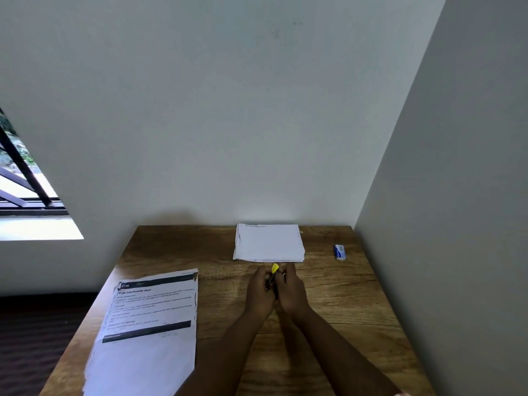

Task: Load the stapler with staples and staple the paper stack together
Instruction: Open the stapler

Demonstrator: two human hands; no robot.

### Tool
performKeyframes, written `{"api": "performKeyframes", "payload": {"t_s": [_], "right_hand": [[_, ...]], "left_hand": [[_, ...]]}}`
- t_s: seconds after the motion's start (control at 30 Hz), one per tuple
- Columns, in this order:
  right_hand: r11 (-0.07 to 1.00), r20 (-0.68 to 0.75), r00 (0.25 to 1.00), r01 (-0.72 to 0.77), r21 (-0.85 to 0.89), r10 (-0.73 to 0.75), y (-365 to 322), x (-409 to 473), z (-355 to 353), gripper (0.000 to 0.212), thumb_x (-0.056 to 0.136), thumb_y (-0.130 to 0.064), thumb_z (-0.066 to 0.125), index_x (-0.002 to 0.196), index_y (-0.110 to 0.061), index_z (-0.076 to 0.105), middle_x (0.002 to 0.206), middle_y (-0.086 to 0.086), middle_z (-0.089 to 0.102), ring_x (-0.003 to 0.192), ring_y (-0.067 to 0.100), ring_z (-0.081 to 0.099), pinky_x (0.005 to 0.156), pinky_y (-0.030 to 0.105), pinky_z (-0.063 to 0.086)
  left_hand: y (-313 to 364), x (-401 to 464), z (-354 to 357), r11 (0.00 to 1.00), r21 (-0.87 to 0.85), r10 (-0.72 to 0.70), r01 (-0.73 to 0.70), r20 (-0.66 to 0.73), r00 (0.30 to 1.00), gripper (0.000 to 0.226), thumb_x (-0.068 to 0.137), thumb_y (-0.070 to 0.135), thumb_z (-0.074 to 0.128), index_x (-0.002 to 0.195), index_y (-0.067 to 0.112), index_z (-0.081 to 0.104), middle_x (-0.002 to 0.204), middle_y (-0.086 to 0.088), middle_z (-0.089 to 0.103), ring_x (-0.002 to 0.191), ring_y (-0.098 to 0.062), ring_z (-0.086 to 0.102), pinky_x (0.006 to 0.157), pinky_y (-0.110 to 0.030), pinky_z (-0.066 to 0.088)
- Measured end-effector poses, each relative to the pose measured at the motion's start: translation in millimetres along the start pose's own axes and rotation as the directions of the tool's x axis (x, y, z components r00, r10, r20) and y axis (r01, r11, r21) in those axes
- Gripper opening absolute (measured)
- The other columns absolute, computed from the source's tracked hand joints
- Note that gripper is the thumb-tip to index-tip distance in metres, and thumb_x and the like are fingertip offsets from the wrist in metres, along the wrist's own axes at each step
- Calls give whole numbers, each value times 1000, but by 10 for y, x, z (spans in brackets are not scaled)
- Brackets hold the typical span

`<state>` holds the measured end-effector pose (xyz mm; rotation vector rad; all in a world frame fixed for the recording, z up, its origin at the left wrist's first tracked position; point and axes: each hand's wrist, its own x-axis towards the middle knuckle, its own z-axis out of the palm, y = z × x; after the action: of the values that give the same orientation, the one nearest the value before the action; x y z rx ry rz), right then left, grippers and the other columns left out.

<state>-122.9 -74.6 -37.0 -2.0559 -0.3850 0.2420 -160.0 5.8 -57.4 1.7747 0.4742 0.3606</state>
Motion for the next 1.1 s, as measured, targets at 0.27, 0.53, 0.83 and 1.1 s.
{"api": "performKeyframes", "payload": {"t_s": [0.27, 0.53, 0.83, 1.1], "right_hand": [[997, -62, 998, -18, 73, 23, -45, -10, 32, 15, 100, -20, 40, 92, -9, 46, 70, 0, 56, 60, 13, 53, 53, 28, 35], [975, -73, 994, -60, 212, 77, -35, -6, 88, 10, 99, -12, 37, 95, -7, 44, 84, 18, 62, 69, 21, 58, 58, 31, 43], [720, -6, 946, -242, 651, 324, 133, 71, -51, 11, 98, -3, 44, 94, -6, 55, 91, 15, 64, 74, 22, 66, 55, 24, 58], [701, 137, 954, -289, 653, 266, 118, -30, -104, 15, 97, -2, 45, 101, -1, 60, 87, 16, 64, 70, 20, 64, 58, 24, 59]], "left_hand": [[32, -3, 31, 996, -27, 85, -86, -18, 996, 18, 90, -8, 56, 103, 2, 61, 97, -18, 66, 86, -19, 62, 72, -26, 48], [31, -16, -84, 985, -165, -51, 41, -61, 997, 20, 87, -2, 62, 91, 18, 63, 83, 2, 67, 82, -16, 66, 59, -9, 50], [-125, -31, -533, 811, -572, -227, 124, -112, 968, 15, 80, -2, 72, 92, 0, 64, 94, -17, 70, 94, -30, 68, 78, -41, 59], [-49, -19, -857, 821, -318, -439, 474, 179, 880, 30, 97, 25, 51, 85, 4, 68, 72, -10, 75, 54, -16, 71, 49, -22, 56]]}}
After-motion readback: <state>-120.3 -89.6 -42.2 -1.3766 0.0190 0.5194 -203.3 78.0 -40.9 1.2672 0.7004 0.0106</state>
